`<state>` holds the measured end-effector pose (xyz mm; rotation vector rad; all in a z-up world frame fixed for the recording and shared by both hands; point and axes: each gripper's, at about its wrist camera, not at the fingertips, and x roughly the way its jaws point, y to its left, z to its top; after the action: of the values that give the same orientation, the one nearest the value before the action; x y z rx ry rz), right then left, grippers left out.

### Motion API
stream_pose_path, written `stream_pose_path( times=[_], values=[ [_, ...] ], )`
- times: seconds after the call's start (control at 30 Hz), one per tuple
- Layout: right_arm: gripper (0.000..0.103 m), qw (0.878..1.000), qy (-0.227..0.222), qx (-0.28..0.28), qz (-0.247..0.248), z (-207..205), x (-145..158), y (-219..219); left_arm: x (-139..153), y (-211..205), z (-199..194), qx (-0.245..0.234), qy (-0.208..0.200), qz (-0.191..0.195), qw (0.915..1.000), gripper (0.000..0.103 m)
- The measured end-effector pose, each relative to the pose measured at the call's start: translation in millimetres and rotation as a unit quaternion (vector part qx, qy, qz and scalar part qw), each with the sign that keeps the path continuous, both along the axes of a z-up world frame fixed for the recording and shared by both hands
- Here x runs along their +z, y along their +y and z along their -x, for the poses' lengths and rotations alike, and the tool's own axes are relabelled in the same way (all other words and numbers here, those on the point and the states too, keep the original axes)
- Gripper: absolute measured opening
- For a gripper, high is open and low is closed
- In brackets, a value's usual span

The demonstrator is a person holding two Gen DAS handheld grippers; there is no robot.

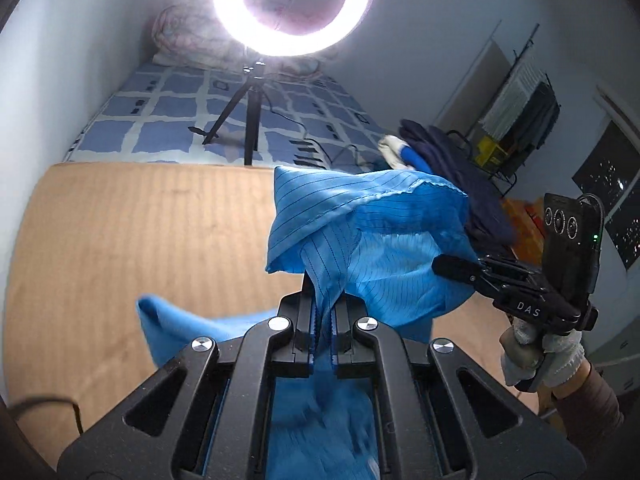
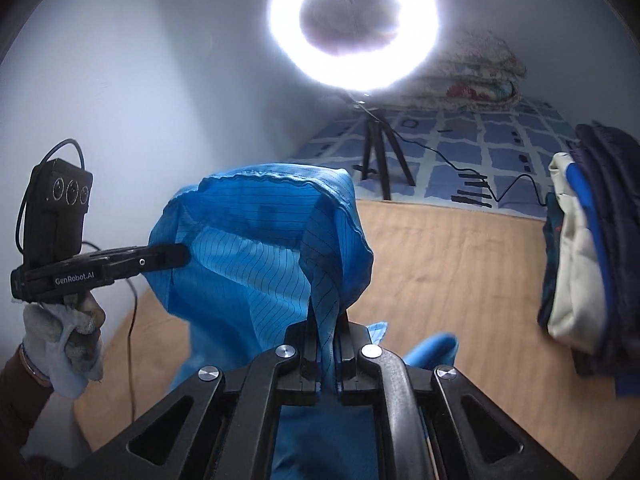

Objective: Fold large clothes

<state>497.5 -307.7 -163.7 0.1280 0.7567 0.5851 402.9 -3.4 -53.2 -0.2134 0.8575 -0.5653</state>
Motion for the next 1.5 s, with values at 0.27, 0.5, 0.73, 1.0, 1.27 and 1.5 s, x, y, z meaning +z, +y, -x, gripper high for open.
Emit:
stream_pose_path(
  times=[0.27, 0.5, 0.73, 1.0, 1.27, 1.5],
  values=[
    [0.001, 1.000, -0.005, -0.002, 0.011, 123.3, 1.9, 5.4, 12.2, -1.3, 122.6, -0.023, -0.012, -0.026, 0.9993, 0.002],
    [0.001, 0.999, 0.001, 0.013, 0.035, 213.3, -28.0, 19.2, -29.3, 9.9, 213.3, -0.015, 0.017, -0.009, 0.9997, 0.002],
    [0.001, 0.999, 0.028, -0.002, 0.041, 265.1, -75.4, 19.9, -88.6, 16.8, 264.3, -0.010, 0.052, -0.023, 0.9983, 0.002],
    [0.032, 0.997, 0.048, 0.009, 0.053, 302.0, -103.8, 7.9, -106.0, 31.8, 302.2, -0.060, 0.068, -0.072, 0.9933, 0.017],
    [0.076, 0.999, 0.034, 0.005, -0.041, 327.2, -84.1, -52.5, -83.9, 110.6, 288.7, 0.026, 0.087, 0.042, 0.9950, 0.069],
    [0.080, 0.976, 0.110, -0.069, -0.176, 264.6, -109.6, -87.1, -132.6, 149.4, 205.5, 0.143, 0.197, 0.166, 0.9558, 0.069]
  ],
)
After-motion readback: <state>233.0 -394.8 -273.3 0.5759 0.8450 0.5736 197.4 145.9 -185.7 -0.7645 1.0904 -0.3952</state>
